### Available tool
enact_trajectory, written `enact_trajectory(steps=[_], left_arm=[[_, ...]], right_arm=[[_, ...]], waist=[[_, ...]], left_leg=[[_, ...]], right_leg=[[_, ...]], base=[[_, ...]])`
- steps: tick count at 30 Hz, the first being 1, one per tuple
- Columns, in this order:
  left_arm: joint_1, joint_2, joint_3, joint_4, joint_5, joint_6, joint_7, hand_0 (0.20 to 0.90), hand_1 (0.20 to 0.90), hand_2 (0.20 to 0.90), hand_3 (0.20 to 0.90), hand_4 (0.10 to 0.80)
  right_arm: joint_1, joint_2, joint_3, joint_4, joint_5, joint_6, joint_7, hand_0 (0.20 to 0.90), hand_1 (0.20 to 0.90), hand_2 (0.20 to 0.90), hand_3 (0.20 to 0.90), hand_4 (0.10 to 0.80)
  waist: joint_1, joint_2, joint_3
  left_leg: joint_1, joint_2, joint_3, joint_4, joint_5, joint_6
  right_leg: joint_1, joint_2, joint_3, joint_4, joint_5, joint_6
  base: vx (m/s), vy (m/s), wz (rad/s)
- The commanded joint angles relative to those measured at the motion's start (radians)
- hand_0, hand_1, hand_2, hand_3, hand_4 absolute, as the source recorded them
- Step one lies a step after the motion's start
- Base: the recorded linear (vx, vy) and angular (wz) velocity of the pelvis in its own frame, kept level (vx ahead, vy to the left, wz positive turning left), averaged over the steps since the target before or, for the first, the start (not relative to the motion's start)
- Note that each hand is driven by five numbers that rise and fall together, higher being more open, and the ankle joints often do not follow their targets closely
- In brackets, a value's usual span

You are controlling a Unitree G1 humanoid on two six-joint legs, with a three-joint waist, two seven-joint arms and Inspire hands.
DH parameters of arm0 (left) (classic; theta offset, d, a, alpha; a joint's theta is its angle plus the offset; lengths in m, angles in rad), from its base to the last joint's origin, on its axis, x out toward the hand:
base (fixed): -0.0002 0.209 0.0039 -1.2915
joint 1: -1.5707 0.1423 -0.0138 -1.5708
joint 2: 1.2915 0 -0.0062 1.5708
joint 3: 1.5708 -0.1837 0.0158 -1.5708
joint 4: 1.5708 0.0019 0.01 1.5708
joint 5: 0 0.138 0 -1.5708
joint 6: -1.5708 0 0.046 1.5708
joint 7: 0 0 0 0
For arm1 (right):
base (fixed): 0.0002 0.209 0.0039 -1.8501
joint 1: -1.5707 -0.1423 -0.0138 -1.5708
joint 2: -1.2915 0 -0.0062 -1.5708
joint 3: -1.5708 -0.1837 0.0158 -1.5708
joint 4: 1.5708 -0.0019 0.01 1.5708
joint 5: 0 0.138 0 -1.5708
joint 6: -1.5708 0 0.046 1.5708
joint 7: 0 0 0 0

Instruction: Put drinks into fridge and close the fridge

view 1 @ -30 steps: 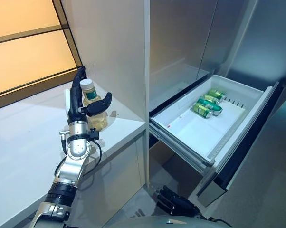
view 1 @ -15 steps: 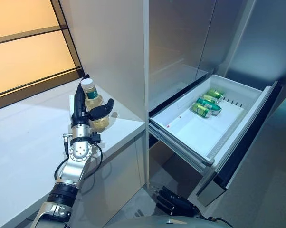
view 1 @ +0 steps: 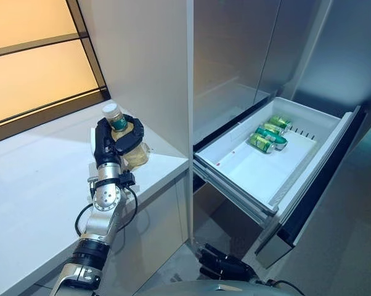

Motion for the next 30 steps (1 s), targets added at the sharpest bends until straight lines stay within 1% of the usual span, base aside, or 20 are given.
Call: enact_trajectory(steps=[1,2,3,4,5,7,9,11,12,14,16,17,20,22,23,27,30], left_arm=[[-0.157,0.003,0.016,-0.272,-0.110,-0.250,-0.183,0.300,0.300,0.300,0.200,0.100],[-0.156,0.003,0.006,-0.302,-0.145,-0.252,-0.237,0.300,0.300,0.300,0.200,0.100],[-0.156,0.005,0.003,-0.307,-0.159,-0.257,-0.256,0.300,0.300,0.300,0.200,0.100],[-0.153,0.011,-0.004,-0.339,-0.205,-0.262,-0.324,0.300,0.300,0.300,0.200,0.100],[-0.148,0.017,-0.007,-0.364,-0.261,-0.259,-0.399,0.300,0.300,0.300,0.200,0.100],[-0.142,0.024,-0.005,-0.391,-0.358,-0.251,-0.513,0.300,0.300,0.300,0.200,0.100],[-0.140,0.033,-0.006,-0.421,-0.455,-0.223,-0.613,0.300,0.300,0.300,0.200,0.100],[-0.141,0.039,-0.008,-0.455,-0.521,-0.190,-0.679,0.300,0.300,0.300,0.200,0.100],[-0.146,0.047,-0.011,-0.480,-0.580,-0.159,-0.734,0.300,0.300,0.300,0.200,0.100],[-0.154,0.059,-0.015,-0.496,-0.637,-0.124,-0.770,0.300,0.300,0.300,0.200,0.100],[-0.160,0.065,-0.021,-0.505,-0.660,-0.100,-0.797,0.300,0.300,0.300,0.200,0.100],[-0.162,0.067,-0.023,-0.506,-0.660,-0.094,-0.802,0.300,0.300,0.300,0.200,0.100],[-0.181,0.076,-0.040,-0.515,-0.658,-0.042,-0.818,0.300,0.300,0.300,0.200,0.100],[-0.182,0.078,-0.042,-0.517,-0.658,-0.035,-0.821,0.300,0.300,0.300,0.200,0.100],[-0.191,0.082,-0.061,-0.528,-0.634,-0.003,-0.815,0.300,0.300,0.300,0.200,0.100],[-0.210,0.101,-0.097,-0.527,-0.572,0.016,-0.782,0.300,0.300,0.300,0.200,0.100],[-0.233,0.121,-0.127,-0.515,-0.507,0.013,-0.728,0.300,0.300,0.300,0.200,0.100]], right_arm=[[-0.045,0.025,0.036,-0.245,0.007,-0.065,0.013,0.900,0.900,0.900,0.900,0.800],[-0.041,0.016,0.048,-0.337,-0.007,-0.063,0.005,0.900,0.900,0.900,0.900,0.800],[-0.038,0.011,0.052,-0.367,0.001,-0.054,0.008,0.900,0.900,0.900,0.900,0.800],[-0.023,0.009,0.053,-0.488,0.042,0.002,0.010,0.900,0.900,0.900,0.900,0.800],[-0.013,0.000,0.047,-0.579,0.070,0.017,0.032,0.900,0.900,0.900,0.900,0.800],[-0.003,-0.019,0.031,-0.681,0.112,0.016,0.073,0.900,0.900,0.900,0.900,0.800],[-0.006,-0.042,0.004,-0.777,0.127,0.001,0.105,0.900,0.900,0.900,0.900,0.800],[-0.020,-0.072,-0.023,-0.902,0.135,0.020,0.113,0.900,0.900,0.900,0.900,0.800],[-0.047,-0.121,-0.059,-1.028,0.144,0.039,0.121,0.900,0.900,0.900,0.900,0.800],[-0.084,-0.168,-0.098,-1.119,0.152,0.053,0.134,0.900,0.900,0.900,0.900,0.800],[-0.132,-0.203,-0.127,-1.190,0.192,0.066,0.128,0.900,0.900,0.900,0.900,0.800],[-0.145,-0.210,-0.134,-1.203,0.202,0.068,0.132,0.900,0.900,0.900,0.900,0.800],[-0.203,-0.244,-0.159,-1.281,0.228,0.092,0.098,0.900,0.900,0.900,0.900,0.800],[-0.206,-0.245,-0.160,-1.288,0.223,0.092,0.093,0.900,0.900,0.900,0.900,0.800],[-0.219,-0.264,-0.157,-1.324,0.203,0.103,0.070,0.900,0.900,0.900,0.900,0.800],[-0.237,-0.298,-0.154,-1.347,0.188,0.139,0.049,0.900,0.900,0.900,0.900,0.800],[-0.273,-0.323,-0.140,-1.345,0.186,0.159,0.010,0.900,0.900,0.900,0.900,0.800]], waist=[[-0.003,-0.035,-0.003],[-0.005,-0.038,0.000],[-0.007,-0.039,0.001],[-0.012,-0.043,0.004],[-0.018,-0.046,0.005],[-0.023,-0.048,0.005],[-0.028,-0.050,0.004],[-0.034,-0.051,0.003],[-0.040,-0.052,0.003],[-0.046,-0.053,0.002],[-0.047,-0.052,0.001],[-0.048,-0.052,0.001],[-0.054,-0.053,-0.004],[-0.054,-0.052,-0.004],[-0.060,-0.052,-0.004],[-0.069,-0.051,-0.003],[-0.074,-0.052,-0.002]], left_leg=[[0.021,-0.042,0.036,0.006,-0.080,0.040],[0.019,-0.042,0.034,0.006,-0.080,0.040],[0.019,-0.041,0.034,0.006,-0.079,0.040],[0.018,-0.041,0.033,0.006,-0.078,0.038],[0.016,-0.040,0.034,0.006,-0.077,0.037],[0.015,-0.039,0.035,0.006,-0.077,0.036],[0.013,-0.039,0.037,0.006,-0.077,0.035],[0.013,-0.038,0.043,0.006,-0.079,0.034],[0.013,-0.037,0.050,0.006,-0.081,0.033],[0.015,-0.036,0.059,0.006,-0.084,0.032],[0.019,-0.035,0.066,0.006,-0.088,0.032],[0.020,-0.035,0.068,0.006,-0.089,0.032],[0.017,-0.034,0.078,0.006,-0.083,0.033],[0.017,-0.034,0.079,0.006,-0.083,0.033],[0.020,-0.033,0.085,0.006,-0.085,0.035],[0.030,-0.031,0.093,0.006,-0.095,0.036],[0.031,-0.028,0.099,0.006,-0.094,0.034]], right_leg=[[-0.021,-0.007,-0.002,0.019,0.033,0.023],[-0.022,-0.007,-0.002,0.020,0.033,0.024],[-0.022,-0.007,-0.002,0.020,0.033,0.024],[-0.024,-0.007,-0.001,0.020,0.035,0.026],[-0.026,-0.007,0.001,0.019,0.037,0.028],[-0.026,-0.007,0.003,0.015,0.039,0.031],[-0.028,-0.006,0.007,0.013,0.041,0.036],[-0.030,-0.006,0.014,0.012,0.043,0.039],[-0.034,-0.005,0.021,0.010,0.045,0.042],[-0.035,-0.005,0.030,0.009,0.047,0.044],[-0.034,-0.003,0.038,0.009,0.047,0.044],[-0.034,-0.003,0.040,0.009,0.047,0.044],[-0.041,-0.002,0.053,0.008,0.057,0.044],[-0.041,-0.002,0.055,0.008,0.057,0.045],[-0.041,-0.001,0.062,0.008,0.060,0.046],[-0.034,0.000,0.070,0.008,0.054,0.049],[-0.033,0.001,0.075,0.007,0.057,0.049]], base=[[-0.052,-0.061,0.01],[-0.035,-0.040,0.02],[-0.043,-0.052,0.02],[-0.037,-0.049,0.00],[-0.038,-0.055,-0.01],[-0.023,-0.039,-0.02],[-0.009,-0.016,0.00],[-0.015,-0.010,0.00],[-0.033,-0.014,-0.03],[-0.020,-0.005,-0.05],[-0.005,-0.001,-0.10],[-0.008,-0.004,-0.12],[-0.030,-0.009,-0.15],[-0.026,-0.007,-0.13],[-0.020,-0.014,-0.09],[-0.004,-0.008,-0.08],[-0.001,-0.005,-0.05]])
